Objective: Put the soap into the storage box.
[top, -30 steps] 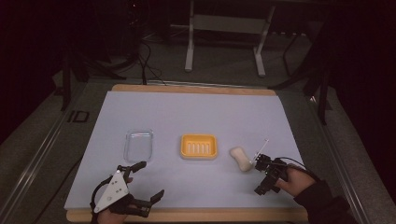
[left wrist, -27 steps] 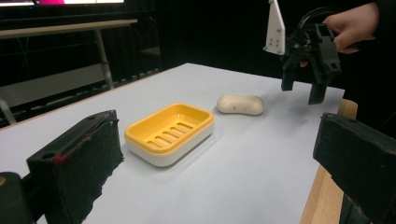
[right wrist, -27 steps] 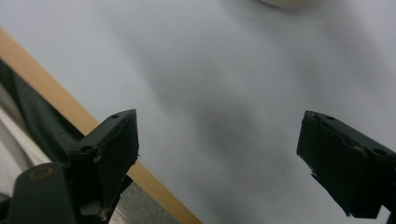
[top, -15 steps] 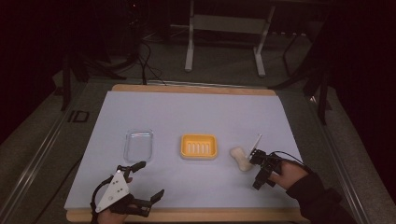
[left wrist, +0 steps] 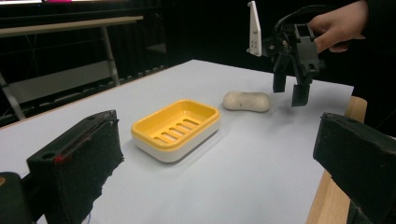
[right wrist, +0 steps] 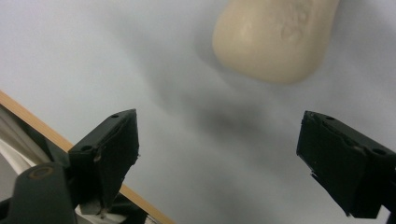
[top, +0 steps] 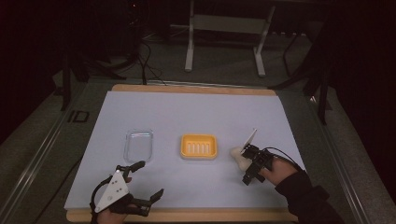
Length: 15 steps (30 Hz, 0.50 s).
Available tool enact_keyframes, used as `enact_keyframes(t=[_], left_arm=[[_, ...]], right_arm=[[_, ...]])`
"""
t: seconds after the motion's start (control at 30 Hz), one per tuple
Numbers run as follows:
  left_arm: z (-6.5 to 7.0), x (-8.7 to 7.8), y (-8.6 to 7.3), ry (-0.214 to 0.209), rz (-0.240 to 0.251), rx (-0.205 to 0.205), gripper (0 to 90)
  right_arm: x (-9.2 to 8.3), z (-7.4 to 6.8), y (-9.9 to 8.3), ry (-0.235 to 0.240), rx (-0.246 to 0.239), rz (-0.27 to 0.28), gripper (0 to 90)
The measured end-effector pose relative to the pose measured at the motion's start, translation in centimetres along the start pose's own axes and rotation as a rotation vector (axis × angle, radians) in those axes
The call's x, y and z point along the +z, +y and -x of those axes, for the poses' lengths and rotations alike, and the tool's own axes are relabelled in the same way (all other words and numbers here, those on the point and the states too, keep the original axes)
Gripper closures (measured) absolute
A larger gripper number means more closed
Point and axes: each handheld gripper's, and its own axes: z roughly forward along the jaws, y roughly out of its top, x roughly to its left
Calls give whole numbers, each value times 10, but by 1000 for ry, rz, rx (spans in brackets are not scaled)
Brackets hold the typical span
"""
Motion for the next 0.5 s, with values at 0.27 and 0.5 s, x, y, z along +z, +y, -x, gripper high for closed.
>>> enact_keyframes(t=[0.27,0.5], left_arm=[[0,0,0,-8,7,-7,12],[0,0,0,-9,2,-5,12]], right_arm=[[0,1,12,-8,8,-10,137],[0,6,21,-24,33,28,138]])
